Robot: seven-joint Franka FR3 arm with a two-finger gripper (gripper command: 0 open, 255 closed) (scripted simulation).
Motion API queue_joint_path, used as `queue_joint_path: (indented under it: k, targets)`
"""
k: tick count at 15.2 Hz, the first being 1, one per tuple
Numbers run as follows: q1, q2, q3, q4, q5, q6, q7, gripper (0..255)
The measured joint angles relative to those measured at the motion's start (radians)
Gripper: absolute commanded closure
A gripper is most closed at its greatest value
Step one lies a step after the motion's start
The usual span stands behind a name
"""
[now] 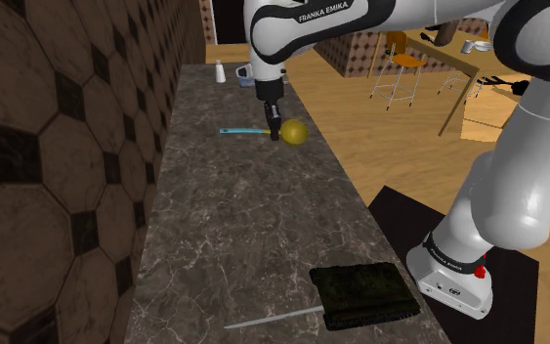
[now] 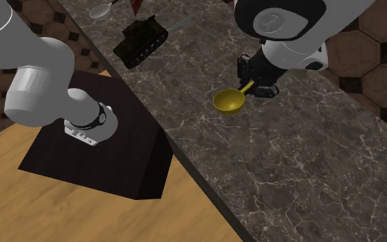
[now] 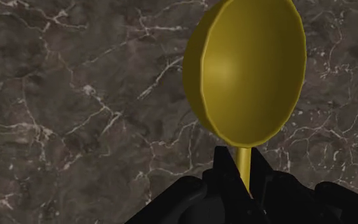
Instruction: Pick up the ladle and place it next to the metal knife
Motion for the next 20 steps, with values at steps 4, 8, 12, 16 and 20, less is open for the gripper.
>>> queue_joint_path:
  k: [4, 8, 12, 16, 20]
  targets:
    - [0.042, -0.084, 0.035, -0.104, 0.010, 0.026, 0.073, 255]
    - [0.085, -0.152, 0.077, -0.191, 0.027, 0.053, 0.150, 255]
    - [0.132, -0.196, 0.126, -0.238, 0.048, 0.066, 0.237, 255]
    - [0.178, -0.245, 0.178, -0.295, 0.074, 0.086, 0.323, 255]
    - [0.214, -0.267, 0.220, -0.323, 0.095, 0.102, 0.391, 255]
